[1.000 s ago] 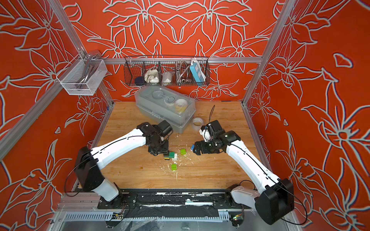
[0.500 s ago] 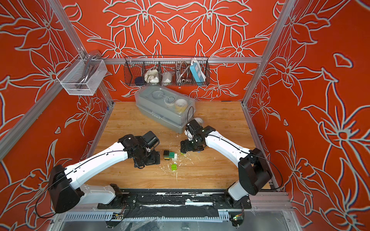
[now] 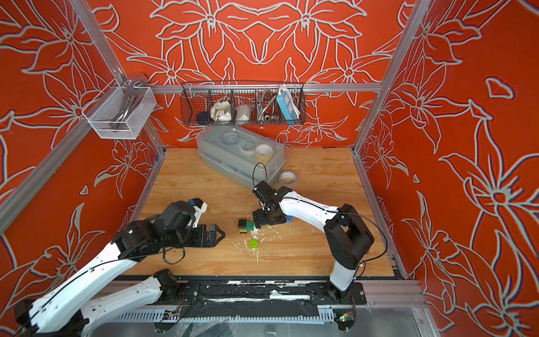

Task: Assemble a giraffe with lego
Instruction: Pick up the lego brick from the center of the board.

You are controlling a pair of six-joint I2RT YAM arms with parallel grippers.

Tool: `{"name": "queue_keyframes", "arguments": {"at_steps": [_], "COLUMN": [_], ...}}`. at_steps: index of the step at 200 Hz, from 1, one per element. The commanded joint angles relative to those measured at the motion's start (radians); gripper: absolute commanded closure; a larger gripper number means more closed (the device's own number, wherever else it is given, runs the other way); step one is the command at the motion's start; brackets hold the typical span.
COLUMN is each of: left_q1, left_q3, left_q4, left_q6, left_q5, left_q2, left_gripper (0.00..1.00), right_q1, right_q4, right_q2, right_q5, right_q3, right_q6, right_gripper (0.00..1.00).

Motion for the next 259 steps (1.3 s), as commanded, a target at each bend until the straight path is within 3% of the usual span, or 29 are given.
{"name": "queue_keyframes", "arguments": {"at_steps": [1, 112, 259], "left_q1": [-0.005, -0.005, -0.005], "left_q3": [-0.035, -0.039, -0.026], "left_q4": [0.007, 0.046, 0.061], "left_q6": [0.028, 0.013, 0.024], "left_q5": [0.004, 0.024, 0.015], "left_q2": [-0.038, -0.012, 0.024], "left_gripper": [0.0, 0.0, 0.01], "right_q1": [0.002, -0.041, -0.064], "right_q4": [-0.004, -0.038, -0.012], "right_q2": [0.04, 0.111, 0.209], "right_q5": [0.051, 0.061, 0.03], "right_q3": [0.036, 0.095, 0.113], "right_q6": [0.023, -0.029, -0.064], "right_gripper": [0.16, 0.19, 0.34]}}
